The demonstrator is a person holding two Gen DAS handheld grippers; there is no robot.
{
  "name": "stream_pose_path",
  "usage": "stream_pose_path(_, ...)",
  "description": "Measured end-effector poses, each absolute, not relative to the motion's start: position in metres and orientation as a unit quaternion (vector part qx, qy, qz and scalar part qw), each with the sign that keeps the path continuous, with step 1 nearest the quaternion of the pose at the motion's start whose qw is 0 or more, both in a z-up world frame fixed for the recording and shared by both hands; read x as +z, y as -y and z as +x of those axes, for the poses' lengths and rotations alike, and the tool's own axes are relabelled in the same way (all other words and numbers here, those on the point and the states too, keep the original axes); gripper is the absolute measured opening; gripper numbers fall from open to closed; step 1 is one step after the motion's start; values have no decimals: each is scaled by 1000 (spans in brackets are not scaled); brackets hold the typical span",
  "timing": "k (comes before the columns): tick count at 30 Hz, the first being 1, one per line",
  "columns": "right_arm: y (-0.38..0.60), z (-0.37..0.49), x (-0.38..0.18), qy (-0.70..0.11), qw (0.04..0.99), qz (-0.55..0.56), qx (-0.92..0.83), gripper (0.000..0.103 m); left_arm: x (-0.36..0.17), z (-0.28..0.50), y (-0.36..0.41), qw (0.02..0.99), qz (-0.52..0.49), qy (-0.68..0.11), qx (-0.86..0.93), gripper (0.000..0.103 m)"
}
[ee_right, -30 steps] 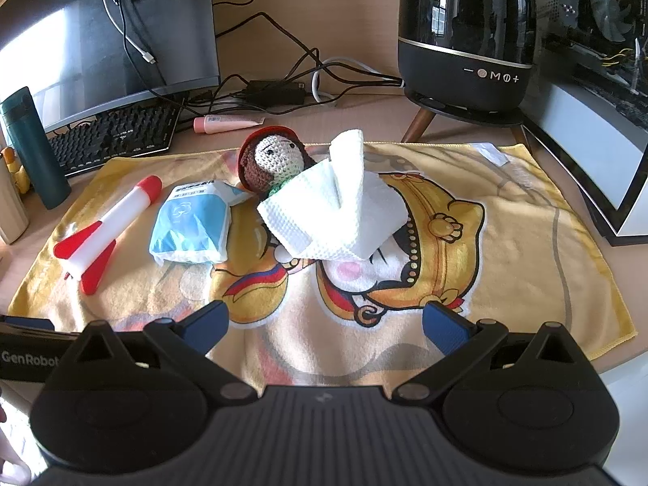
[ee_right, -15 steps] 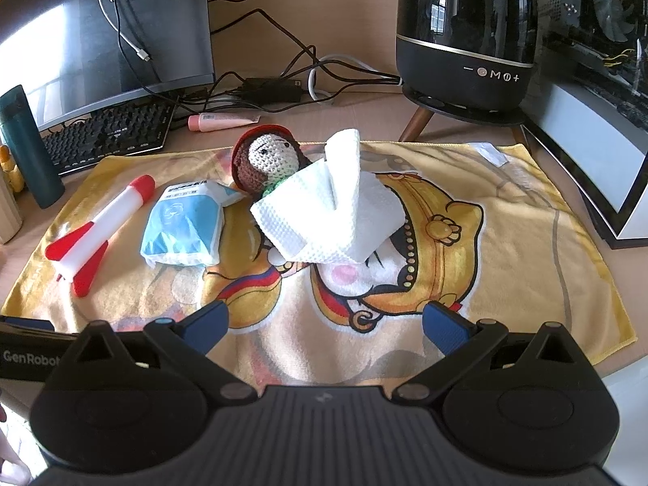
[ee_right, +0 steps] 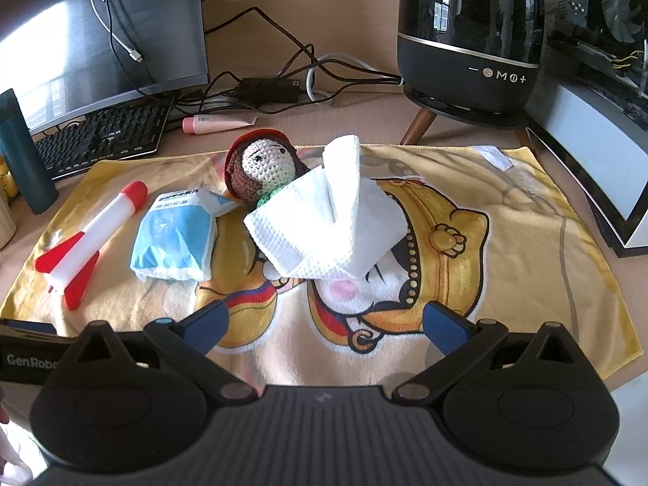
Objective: Clean container
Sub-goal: 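Move the right tool toward the white cloth on the towel, then close the right tool on the white cloth and lift it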
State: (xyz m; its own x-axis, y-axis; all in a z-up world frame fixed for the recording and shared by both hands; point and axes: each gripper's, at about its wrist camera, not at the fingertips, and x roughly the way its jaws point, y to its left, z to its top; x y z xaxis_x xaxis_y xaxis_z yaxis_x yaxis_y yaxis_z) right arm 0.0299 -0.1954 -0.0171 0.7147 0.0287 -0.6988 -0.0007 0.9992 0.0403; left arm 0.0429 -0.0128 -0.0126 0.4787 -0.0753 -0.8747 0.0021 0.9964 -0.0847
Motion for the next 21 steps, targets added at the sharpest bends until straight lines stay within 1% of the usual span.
stream_pose_path(6,195,40,-16,-381,924,36,8,103,-12,56,6,860,-40,-508,-29,103)
stream_pose_path(8,205,44,-15,-393,914,100,25,102,-7,60,-1,867,-48,-495,-37,103)
stream_pose_path(10,216,46,-19,-409,897,157,50,96,1,63,-12,878,-51,-474,-51,103)
stream_pose_path(12,223,47,-23,-419,882,209,62,85,8,66,-23,888,-53,-452,-65,103)
stream_pose_path(14,223,44,-19,-405,891,201,45,84,14,68,-30,901,-25,-428,-70,103)
stream_pose_path(16,219,39,-11,-383,909,163,20,84,17,67,-37,910,8,-407,-77,103)
stream_pose_path(17,221,38,-5,-367,920,138,6,89,17,66,-40,912,18,-400,-87,103)
stream_pose_path(18,222,38,2,-351,930,113,-8,95,18,65,-43,914,27,-393,-97,103)
stream_pose_path(20,227,42,14,-315,946,70,-31,97,13,66,-49,910,34,-394,-126,103)
stream_pose_path(21,231,49,18,-315,947,62,-30,97,10,68,-52,904,30,-405,-133,103)
